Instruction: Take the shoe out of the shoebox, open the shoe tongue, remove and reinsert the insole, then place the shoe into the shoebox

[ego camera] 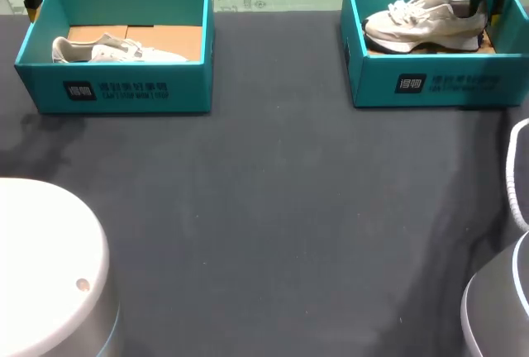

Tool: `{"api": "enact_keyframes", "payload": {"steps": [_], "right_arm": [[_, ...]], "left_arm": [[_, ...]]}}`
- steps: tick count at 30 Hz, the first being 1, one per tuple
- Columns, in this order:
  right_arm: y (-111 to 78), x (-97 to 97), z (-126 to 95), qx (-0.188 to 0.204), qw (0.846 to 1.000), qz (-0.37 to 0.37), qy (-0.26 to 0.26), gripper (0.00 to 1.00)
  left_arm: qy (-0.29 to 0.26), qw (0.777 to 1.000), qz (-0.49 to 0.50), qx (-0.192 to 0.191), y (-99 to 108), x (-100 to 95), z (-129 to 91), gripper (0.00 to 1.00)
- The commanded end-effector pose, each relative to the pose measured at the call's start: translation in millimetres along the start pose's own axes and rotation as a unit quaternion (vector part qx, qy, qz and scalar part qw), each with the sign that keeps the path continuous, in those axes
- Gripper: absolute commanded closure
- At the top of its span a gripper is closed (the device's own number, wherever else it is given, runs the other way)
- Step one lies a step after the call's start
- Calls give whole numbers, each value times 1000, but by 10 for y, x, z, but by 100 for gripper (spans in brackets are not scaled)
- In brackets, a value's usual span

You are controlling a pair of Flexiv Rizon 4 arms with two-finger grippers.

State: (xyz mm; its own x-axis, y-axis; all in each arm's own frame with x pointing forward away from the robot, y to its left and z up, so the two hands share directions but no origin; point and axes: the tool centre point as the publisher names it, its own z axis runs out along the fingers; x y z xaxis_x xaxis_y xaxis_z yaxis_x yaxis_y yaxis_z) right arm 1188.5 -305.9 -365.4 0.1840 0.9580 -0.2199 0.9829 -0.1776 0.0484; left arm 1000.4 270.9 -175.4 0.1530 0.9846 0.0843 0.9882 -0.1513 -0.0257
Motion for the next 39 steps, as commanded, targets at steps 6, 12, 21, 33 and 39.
{"api": "enact_keyframes", "payload": {"steps": [6, 12, 21, 33, 39], "right_arm": [[46, 70, -51, 4, 1000, -1, -6, 100], [31, 17, -129, -1, 1000, 6, -15, 100], [13, -63, -482, -16, 999, 25, -20, 100], [-202, -159, -1350, -43, 997, 53, -27, 100], [-345, -93, -1736, -62, 997, 45, -30, 100]], "left_arm": [[1, 1000, 0, -1, -12, 2, -3, 0], [1, 1000, 0, -1, -12, 2, -3, 0], [1, 1000, 0, -1, -12, 2, -3, 0], [1, 1000, 0, -1, -12, 2, -3, 0], [1, 1000, 0, -1, -12, 2, -3, 0]]}}
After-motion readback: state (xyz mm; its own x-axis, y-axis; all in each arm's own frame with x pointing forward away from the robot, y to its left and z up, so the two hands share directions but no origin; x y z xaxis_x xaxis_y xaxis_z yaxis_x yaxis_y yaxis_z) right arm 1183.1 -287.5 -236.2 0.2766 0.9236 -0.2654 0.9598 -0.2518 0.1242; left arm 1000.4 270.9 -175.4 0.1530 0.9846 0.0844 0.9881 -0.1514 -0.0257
